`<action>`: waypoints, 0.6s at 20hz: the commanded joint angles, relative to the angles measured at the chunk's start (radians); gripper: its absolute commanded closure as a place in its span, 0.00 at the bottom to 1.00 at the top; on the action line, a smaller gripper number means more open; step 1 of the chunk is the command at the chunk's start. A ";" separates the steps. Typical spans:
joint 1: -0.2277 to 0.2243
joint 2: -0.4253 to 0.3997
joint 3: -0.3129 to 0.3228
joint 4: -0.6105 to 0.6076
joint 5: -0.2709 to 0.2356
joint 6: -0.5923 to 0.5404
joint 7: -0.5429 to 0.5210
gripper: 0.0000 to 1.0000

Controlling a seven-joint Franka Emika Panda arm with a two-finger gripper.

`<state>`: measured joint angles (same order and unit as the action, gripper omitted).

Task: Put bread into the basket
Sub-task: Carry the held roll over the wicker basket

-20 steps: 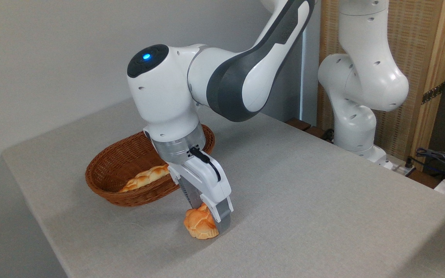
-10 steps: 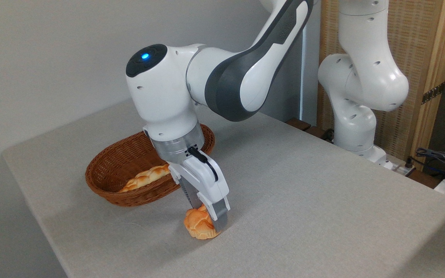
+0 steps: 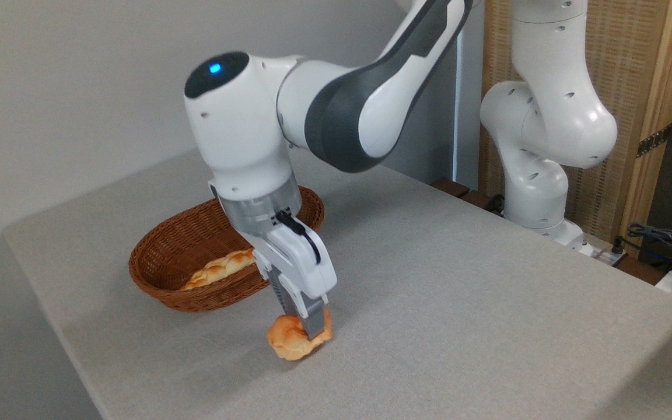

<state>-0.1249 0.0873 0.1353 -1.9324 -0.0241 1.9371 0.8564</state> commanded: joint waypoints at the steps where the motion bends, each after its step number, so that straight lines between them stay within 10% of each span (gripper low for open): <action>1: -0.005 -0.037 -0.026 0.053 -0.068 -0.004 0.006 0.59; 9: -0.007 -0.069 -0.173 0.099 -0.215 -0.004 -0.149 0.54; 11: -0.007 -0.067 -0.212 0.099 -0.217 -0.004 -0.198 0.34; 12: -0.009 -0.066 -0.232 0.099 -0.215 -0.004 -0.223 0.01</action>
<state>-0.1336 0.0204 -0.0534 -1.8434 -0.2217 1.9364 0.7003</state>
